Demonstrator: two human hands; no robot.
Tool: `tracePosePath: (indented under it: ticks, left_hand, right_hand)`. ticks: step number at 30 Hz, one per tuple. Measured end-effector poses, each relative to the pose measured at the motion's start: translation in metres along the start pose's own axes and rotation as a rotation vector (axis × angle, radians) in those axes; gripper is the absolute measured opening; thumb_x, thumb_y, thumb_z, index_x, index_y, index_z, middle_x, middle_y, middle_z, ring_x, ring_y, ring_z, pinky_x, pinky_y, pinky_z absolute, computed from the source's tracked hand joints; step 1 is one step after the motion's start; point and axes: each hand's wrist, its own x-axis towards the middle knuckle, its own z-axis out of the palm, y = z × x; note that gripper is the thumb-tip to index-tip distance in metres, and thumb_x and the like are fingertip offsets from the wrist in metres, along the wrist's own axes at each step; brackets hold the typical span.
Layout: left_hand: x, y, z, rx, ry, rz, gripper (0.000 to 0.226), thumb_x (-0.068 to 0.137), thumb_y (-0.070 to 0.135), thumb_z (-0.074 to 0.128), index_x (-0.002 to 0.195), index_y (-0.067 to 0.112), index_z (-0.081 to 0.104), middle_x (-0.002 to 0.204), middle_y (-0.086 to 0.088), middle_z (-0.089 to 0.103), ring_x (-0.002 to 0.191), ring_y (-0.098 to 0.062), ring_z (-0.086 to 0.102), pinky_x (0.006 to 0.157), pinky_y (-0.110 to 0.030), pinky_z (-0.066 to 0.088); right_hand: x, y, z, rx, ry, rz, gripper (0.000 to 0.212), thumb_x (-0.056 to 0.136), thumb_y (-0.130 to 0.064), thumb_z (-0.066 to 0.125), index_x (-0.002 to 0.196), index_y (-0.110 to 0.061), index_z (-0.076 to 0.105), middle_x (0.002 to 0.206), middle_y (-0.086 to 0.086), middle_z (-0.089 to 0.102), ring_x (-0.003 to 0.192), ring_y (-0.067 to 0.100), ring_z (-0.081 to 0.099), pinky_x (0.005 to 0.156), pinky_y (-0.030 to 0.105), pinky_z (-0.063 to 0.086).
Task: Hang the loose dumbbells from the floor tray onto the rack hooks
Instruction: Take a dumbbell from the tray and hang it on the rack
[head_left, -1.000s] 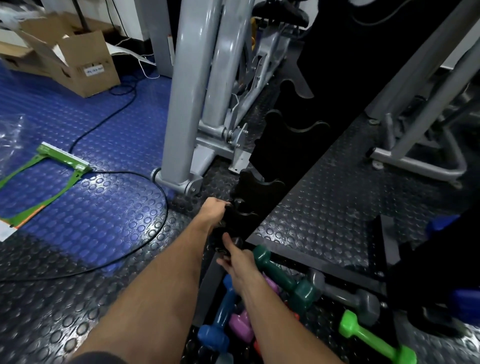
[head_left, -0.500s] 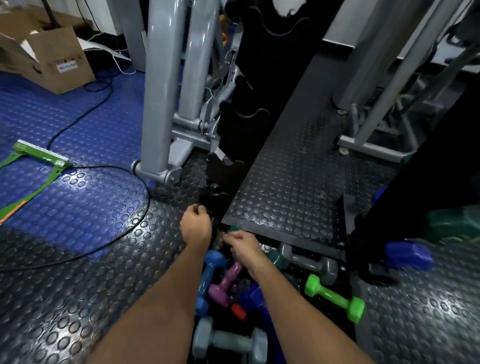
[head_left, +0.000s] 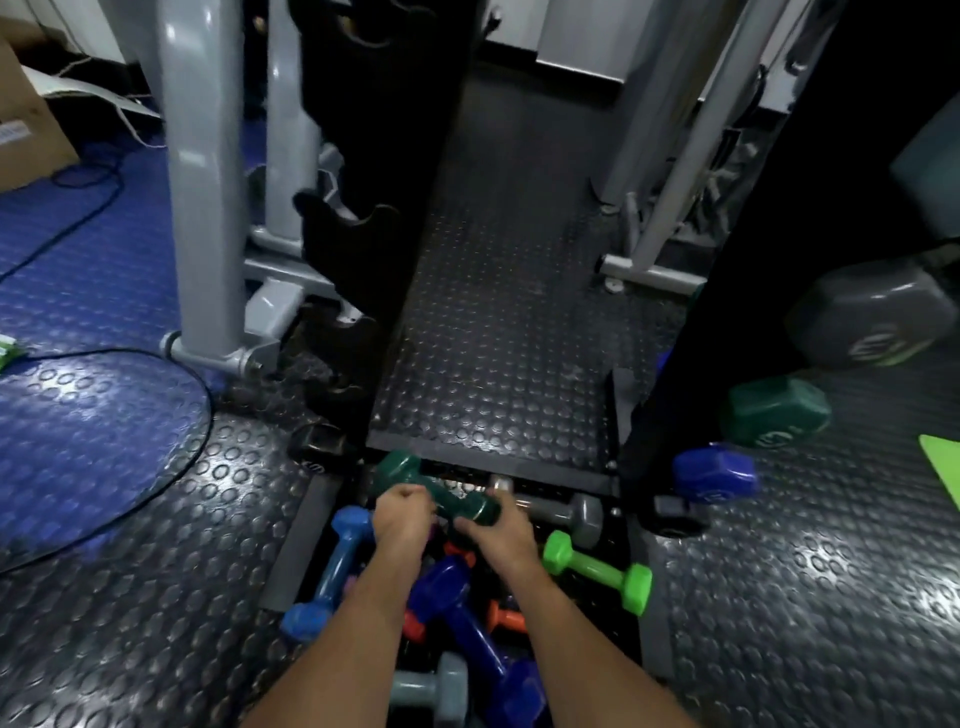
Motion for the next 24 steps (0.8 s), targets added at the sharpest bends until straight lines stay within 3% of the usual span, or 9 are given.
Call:
tracePosePath:
  ticks: [5,10,12,15,17,20,21,23,24]
  left_hand:
    - [-0.022,0.008,0.013,-0.002,-0.033,-0.018,0.016,0.090,0.006,0.053,0.086,0.014,0.067,0.078,-0.010,0.071,0.068,-0.027,0.063,0.063,-0.032,0.047]
    - [-0.020,-0.001,0.008,0.130,-0.052,-0.032,0.019,0.080,0.017,0.056,0.088,0.013,0.072,0.081,-0.012,0.073,0.072,-0.028,0.066,0.065,-0.039,0.056]
    - [-0.005,-0.017,-0.002,0.239,-0.025,-0.040,0.021,0.075,0.022,0.056,0.084,0.014,0.073,0.083,-0.015,0.074,0.073,-0.030,0.068,0.072,-0.045,0.061]
    - [-0.011,-0.025,-0.018,0.406,-0.007,-0.061,0.025,0.083,0.023,0.055,0.093,0.009,0.073,0.091,-0.017,0.074,0.086,-0.036,0.071,0.082,-0.045,0.061]
    - [-0.023,-0.021,-0.024,0.495,-0.004,-0.039,0.023,0.087,0.021,0.058,0.099,0.008,0.073,0.096,-0.017,0.074,0.091,-0.036,0.070,0.085,-0.043,0.060]
    - [-0.041,-0.019,-0.025,0.687,-0.152,0.024,0.016,0.087,0.027,0.067,0.087,0.011,0.069,0.098,-0.014,0.073,0.095,-0.031,0.069,0.086,-0.035,0.056]
    - [-0.043,-0.021,-0.025,0.707,-0.203,0.035,0.019,0.089,0.031,0.068,0.086,0.013,0.066,0.095,-0.013,0.072,0.092,-0.029,0.069,0.084,-0.033,0.056]
    - [-0.043,-0.029,-0.026,0.664,-0.305,0.007,0.040,0.085,0.047,0.073,0.096,0.010,0.064,0.092,-0.010,0.072,0.084,-0.024,0.068,0.074,-0.034,0.057]
    - [-0.041,-0.034,-0.026,0.640,-0.345,-0.023,0.062,0.076,0.062,0.077,0.104,0.008,0.065,0.095,-0.009,0.073,0.084,-0.022,0.069,0.069,-0.032,0.056]
  right_hand:
    - [0.003,0.003,0.000,0.074,-0.077,0.013,0.081,0.070,-0.037,0.093,0.138,-0.032,0.049,0.111,-0.007,0.065,0.109,0.018,0.066,0.101,0.039,0.054]
    - [0.005,0.003,-0.005,0.083,-0.100,-0.017,0.084,0.074,-0.034,0.092,0.145,-0.029,0.049,0.126,-0.002,0.068,0.117,0.018,0.064,0.106,0.036,0.052]
    - [0.006,0.007,-0.003,0.069,-0.088,-0.045,0.084,0.074,-0.035,0.091,0.146,-0.030,0.048,0.131,0.000,0.067,0.119,0.018,0.063,0.107,0.035,0.050]
    - [-0.007,0.019,0.001,0.075,-0.060,-0.063,0.092,0.076,-0.035,0.089,0.153,-0.032,0.037,0.129,-0.006,0.065,0.118,0.016,0.062,0.105,0.037,0.050]
    - [-0.021,0.027,0.001,0.096,-0.051,-0.041,0.084,0.080,-0.036,0.086,0.147,-0.024,0.038,0.119,-0.009,0.067,0.108,0.015,0.066,0.098,0.036,0.053]
    - [-0.038,0.045,0.002,-0.013,-0.103,0.020,0.048,0.092,-0.048,0.073,0.123,-0.015,0.058,0.106,0.001,0.070,0.105,0.021,0.067,0.093,0.034,0.052]
    - [-0.043,0.048,0.004,-0.046,-0.144,0.026,0.045,0.094,-0.053,0.067,0.118,-0.015,0.065,0.107,0.003,0.072,0.107,0.022,0.068,0.096,0.035,0.052]
    - [-0.051,0.054,0.005,-0.067,-0.198,0.000,0.042,0.098,-0.056,0.059,0.117,-0.021,0.073,0.111,0.002,0.075,0.109,0.020,0.069,0.100,0.037,0.052]
    - [-0.054,0.055,0.006,-0.067,-0.217,-0.020,0.037,0.100,-0.051,0.058,0.119,-0.023,0.073,0.113,0.000,0.075,0.110,0.019,0.069,0.100,0.035,0.052]
